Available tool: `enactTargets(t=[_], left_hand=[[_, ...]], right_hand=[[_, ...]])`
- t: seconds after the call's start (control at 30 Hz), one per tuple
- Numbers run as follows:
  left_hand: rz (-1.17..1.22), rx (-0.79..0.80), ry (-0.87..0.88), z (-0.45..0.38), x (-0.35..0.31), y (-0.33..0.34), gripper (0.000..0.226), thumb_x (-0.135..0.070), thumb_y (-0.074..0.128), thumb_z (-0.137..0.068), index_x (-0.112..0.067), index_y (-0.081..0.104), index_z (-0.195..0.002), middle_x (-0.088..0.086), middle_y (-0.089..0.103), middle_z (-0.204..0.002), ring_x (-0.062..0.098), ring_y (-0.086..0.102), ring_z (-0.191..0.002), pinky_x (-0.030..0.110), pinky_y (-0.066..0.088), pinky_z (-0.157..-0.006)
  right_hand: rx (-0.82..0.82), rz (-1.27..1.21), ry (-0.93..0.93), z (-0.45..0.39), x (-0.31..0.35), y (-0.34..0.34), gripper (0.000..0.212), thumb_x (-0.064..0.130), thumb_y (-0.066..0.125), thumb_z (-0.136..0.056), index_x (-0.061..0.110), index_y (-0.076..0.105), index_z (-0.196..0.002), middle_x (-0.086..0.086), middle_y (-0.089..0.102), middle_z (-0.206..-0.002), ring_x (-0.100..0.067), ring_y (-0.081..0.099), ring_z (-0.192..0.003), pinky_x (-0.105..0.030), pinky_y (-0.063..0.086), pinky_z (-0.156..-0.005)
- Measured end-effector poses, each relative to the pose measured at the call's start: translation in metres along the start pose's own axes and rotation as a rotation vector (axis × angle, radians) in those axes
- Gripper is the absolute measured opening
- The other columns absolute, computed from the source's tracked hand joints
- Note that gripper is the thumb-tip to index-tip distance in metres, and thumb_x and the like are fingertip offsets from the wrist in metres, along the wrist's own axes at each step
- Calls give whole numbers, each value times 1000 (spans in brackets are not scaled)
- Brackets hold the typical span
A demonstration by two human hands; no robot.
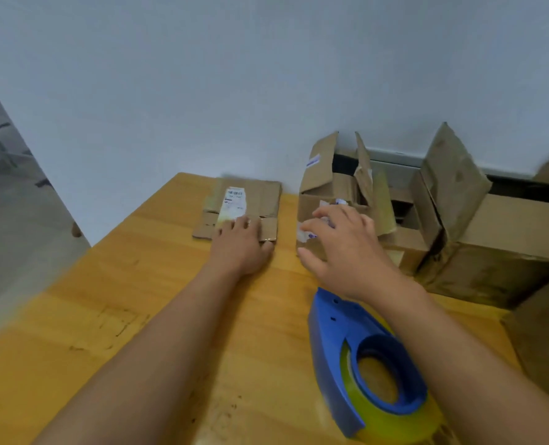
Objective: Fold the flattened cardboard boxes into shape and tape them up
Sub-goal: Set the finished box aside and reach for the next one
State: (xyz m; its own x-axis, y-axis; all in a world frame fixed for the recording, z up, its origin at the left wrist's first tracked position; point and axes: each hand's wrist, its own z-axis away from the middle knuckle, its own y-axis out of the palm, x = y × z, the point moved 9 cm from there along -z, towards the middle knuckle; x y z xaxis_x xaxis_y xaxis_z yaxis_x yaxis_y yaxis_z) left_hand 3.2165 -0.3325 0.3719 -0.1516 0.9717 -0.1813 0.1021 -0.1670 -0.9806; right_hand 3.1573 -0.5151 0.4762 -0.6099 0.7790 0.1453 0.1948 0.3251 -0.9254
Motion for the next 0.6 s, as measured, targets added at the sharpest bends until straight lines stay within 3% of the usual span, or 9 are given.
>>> enactTargets(t=[0.13,0.33,0.47,0.6], left_hand=[[-73,-48,42,19,-3,-13,52,-58,42,-97,-20,52,-131,7,53,-135,34,43,-121,44,41,-96],[-196,-105,108,82,-5,-31,40,-46,31,-106,-20,58,-119,3,60,-125,29,59,-103,38,42,-75],[-14,-279,51,131,5,-71,36,-36,28,-108,-19,58,-117,2,65,-116,27,61,-96,36,37,-66],[329,-582,-112,202,41,-121,34,-31,31,-108,-15,59,-119,3,66,-106,28,62,-88,36,41,-65]], right_hand=[[2,-26,-18,8,13,1,43,49,52,-95,29,58,-132,4,44,-139,-16,28,-134,-43,17,-112],[58,-102,13,34,40,-2,41,50,51,-95,33,56,-133,6,44,-140,-17,30,-136,-44,19,-115],[103,-154,31,50,61,-2,40,48,51,-97,32,53,-134,4,44,-141,-18,29,-136,-44,23,-115],[123,-268,46,60,81,-8,48,43,54,-97,28,46,-143,1,42,-144,-20,30,-136,-43,30,-114]])
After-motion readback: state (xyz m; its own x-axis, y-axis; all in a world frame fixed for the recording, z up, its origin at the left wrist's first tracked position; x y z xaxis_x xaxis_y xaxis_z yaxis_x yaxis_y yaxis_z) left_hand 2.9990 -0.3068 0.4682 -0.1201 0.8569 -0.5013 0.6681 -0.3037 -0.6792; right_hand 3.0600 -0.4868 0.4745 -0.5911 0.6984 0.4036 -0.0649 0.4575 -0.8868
